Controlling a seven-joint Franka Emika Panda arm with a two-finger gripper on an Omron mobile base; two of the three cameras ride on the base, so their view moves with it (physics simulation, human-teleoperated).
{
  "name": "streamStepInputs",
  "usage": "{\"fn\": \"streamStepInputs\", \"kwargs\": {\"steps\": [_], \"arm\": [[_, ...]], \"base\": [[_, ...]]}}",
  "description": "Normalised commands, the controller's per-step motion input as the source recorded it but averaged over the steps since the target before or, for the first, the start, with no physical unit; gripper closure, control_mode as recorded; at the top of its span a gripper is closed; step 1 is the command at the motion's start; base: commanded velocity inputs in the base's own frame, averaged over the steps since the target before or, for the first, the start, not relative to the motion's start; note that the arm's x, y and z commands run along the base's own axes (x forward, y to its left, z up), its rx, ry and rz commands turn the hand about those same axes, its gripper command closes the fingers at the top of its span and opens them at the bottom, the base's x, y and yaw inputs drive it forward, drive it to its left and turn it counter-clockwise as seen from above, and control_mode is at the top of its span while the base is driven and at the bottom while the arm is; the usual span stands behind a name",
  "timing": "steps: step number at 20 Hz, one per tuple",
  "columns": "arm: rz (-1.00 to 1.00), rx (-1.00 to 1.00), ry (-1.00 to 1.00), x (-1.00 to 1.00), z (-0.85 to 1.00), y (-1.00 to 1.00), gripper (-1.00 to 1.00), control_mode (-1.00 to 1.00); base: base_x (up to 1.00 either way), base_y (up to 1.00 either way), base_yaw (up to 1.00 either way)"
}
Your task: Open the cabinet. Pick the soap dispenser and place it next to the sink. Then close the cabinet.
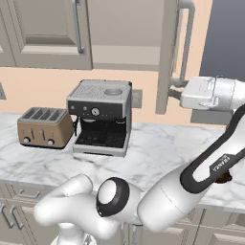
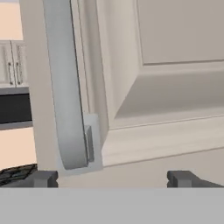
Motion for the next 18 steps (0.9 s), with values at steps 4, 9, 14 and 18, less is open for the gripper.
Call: {"fn": "streamStepInputs", "kwargs": {"steps": [4,9,14,18], "arm": [[0.00,0.00,-0.04,0.00,0.00,1.00,-1.00,-1.00],[-0.08,0.00,0.00,0.00,0.00,1.00,-1.00,-1.00],[-0.26,0.06,0.00,0.00,0.00,1.00,-1.00,-1.00],[-0.35,0.14,-0.01,0.08,0.00,1.00,-1.00,-1.00]], "base": [[0.00,0.00,0.00],[0.00,0.00,0.00],[0.00,0.00,0.00],[0.00,0.00,0.00]]}}
